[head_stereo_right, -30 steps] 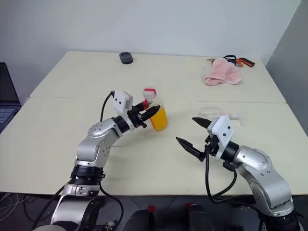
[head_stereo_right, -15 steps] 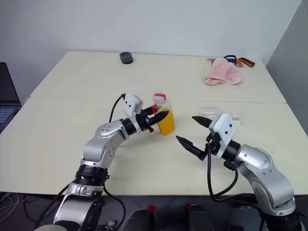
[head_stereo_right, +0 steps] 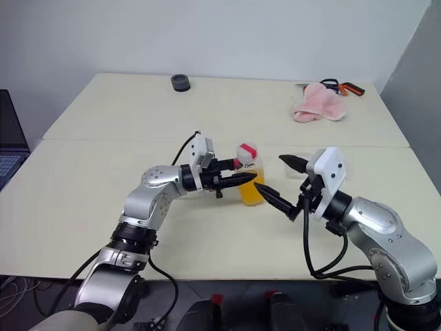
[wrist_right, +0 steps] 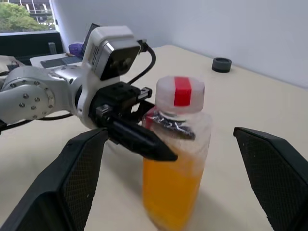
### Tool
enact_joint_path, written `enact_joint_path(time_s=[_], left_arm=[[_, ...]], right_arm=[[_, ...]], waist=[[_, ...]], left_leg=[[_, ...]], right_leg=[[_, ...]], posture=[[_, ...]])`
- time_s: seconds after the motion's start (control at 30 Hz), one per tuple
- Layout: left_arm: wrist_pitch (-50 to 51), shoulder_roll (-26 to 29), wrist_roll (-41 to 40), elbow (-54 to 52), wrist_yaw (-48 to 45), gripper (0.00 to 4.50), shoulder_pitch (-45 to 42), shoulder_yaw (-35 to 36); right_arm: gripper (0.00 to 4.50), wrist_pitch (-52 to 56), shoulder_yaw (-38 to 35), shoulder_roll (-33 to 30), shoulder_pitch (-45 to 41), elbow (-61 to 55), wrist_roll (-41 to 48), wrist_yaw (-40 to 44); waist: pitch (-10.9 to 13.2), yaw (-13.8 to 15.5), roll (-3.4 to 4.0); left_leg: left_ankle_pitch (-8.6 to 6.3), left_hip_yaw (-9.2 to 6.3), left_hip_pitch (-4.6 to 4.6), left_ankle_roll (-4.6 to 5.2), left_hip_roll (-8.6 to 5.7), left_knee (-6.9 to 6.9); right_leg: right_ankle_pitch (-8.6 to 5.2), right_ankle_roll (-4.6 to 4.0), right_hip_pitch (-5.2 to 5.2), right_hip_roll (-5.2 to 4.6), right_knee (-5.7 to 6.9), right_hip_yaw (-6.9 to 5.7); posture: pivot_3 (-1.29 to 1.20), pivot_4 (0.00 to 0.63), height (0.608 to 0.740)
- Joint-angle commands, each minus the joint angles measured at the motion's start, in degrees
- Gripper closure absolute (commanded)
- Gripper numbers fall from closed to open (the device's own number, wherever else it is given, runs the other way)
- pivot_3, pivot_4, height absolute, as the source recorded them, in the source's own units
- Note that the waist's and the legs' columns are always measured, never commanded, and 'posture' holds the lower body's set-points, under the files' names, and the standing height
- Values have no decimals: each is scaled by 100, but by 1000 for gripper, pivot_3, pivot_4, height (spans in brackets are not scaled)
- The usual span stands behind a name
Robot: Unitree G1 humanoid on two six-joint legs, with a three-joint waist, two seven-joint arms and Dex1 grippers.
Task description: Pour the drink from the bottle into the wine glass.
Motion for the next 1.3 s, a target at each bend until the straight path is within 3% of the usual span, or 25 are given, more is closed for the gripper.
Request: enact_joint_path(time_s=[0.03, 0.4, 0.83, 0.93, 1.13, 1.3], left_arm=[[-220, -50, -179, 92, -378, 2808, -275, 33], [-906, -13, 241, 807, -801, 2809, -600, -110], [-1053, -48, 373, 839, -858, 2809, -582, -122], [-1070, -46, 392, 835, -862, 2809, -577, -128], [-1067, -58, 402, 786, -852, 2809, -554, -136], [-992, -53, 357, 691, -878, 2809, -574, -135]], right_arm=[[0, 267, 90, 84, -337, -195, 169, -285], [0, 44, 912, 603, -953, 287, -556, -638], [0, -183, 1162, 942, -1101, 748, -1136, -608], [635, -206, 1168, 994, -1128, 836, -1213, -627], [2673, -275, 1244, 1005, -1119, 878, -1349, -497], [2667, -547, 1350, 974, -1139, 983, -1395, -145]], waist=[[0, 0, 0], [0, -2, 0], [0, -1, 0], [0, -1, 0], [0, -1, 1], [0, -1, 1]], left_leg=[[0, -1, 0, 0, 0, 0], [0, -2, -5, 1, 0, 1], [0, -4, -12, 1, 0, 1], [0, -4, -12, 1, 0, 1], [0, -4, -12, 1, 0, 1], [0, -4, -12, 1, 0, 1]], right_leg=[[0, 0, 0, 0, 0, -1], [0, 0, -4, 1, -2, -2], [0, 0, -9, 0, -2, -4], [0, 0, -9, 0, -2, -4], [0, 0, -9, 0, -2, -5], [0, 0, -9, 0, -2, -5]], posture=[[0, 150, 740], [0, 150, 740], [0, 150, 740], [0, 150, 740], [0, 150, 740], [0, 150, 740]])
